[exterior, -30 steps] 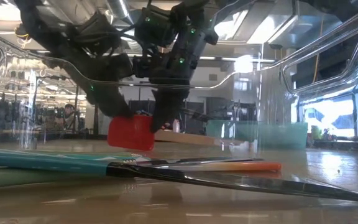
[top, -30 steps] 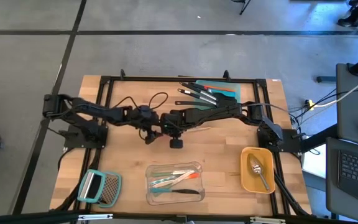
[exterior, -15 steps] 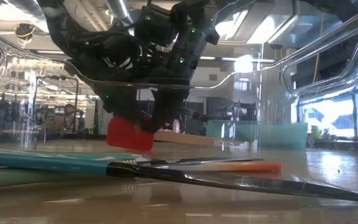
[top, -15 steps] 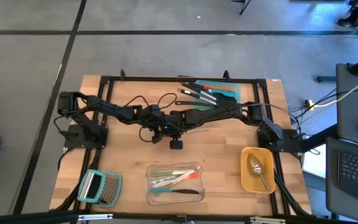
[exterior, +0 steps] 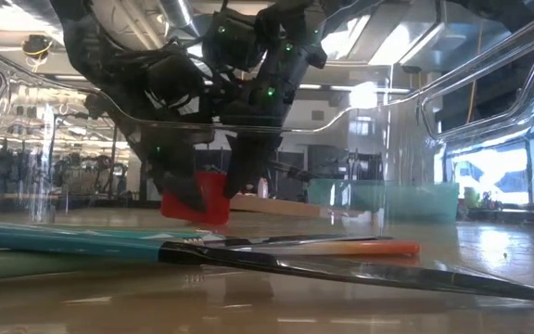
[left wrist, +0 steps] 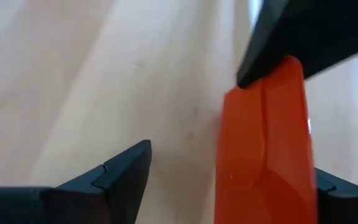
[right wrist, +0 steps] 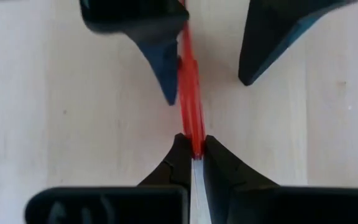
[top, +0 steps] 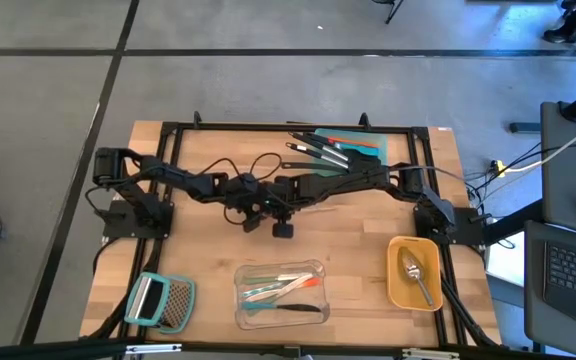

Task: Pick & Place Kitchen Items
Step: Put the red spatula into the green bin

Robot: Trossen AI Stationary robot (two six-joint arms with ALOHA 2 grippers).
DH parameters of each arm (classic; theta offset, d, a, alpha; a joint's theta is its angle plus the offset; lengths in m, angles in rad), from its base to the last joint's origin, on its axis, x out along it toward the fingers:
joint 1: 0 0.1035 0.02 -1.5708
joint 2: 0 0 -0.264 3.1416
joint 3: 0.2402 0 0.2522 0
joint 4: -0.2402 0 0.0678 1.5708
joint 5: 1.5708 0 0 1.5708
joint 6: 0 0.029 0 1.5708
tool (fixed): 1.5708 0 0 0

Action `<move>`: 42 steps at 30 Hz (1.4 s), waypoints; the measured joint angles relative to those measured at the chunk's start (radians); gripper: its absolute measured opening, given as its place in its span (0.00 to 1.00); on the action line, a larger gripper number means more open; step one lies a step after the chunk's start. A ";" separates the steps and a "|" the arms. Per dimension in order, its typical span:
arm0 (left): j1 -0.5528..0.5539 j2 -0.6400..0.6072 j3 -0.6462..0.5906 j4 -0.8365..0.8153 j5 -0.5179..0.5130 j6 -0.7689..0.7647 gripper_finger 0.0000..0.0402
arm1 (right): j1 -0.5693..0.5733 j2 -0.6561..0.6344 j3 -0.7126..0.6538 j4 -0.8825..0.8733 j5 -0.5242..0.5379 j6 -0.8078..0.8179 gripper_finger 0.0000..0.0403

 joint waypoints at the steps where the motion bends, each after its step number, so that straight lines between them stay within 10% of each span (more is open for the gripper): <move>1: -0.004 0.000 0.000 0.004 -0.028 -0.011 0.66 | -0.001 0.000 0.000 0.002 0.000 0.000 0.04; 6: -0.043 0.000 -0.001 0.011 -0.168 -0.034 0.54 | 0.000 0.000 -0.001 -0.005 0.012 -0.014 0.04; 13: -0.015 0.000 0.000 -0.004 -0.046 -0.081 0.38 | -0.003 -0.001 -0.001 -0.004 -0.014 -0.012 0.03; 32: -0.016 0.000 0.000 -0.018 -0.034 -0.023 0.34 | -0.002 -0.001 -0.001 -0.005 -0.014 -0.015 0.03; 36: -0.015 0.000 0.000 -0.021 -0.007 -0.034 0.18 | 0.000 -0.001 -0.001 -0.005 -0.008 -0.013 0.03; 42: -0.016 -0.001 0.000 -0.028 0.040 -0.074 0.04 | -0.003 -0.018 -0.007 -0.060 -0.004 0.056 0.21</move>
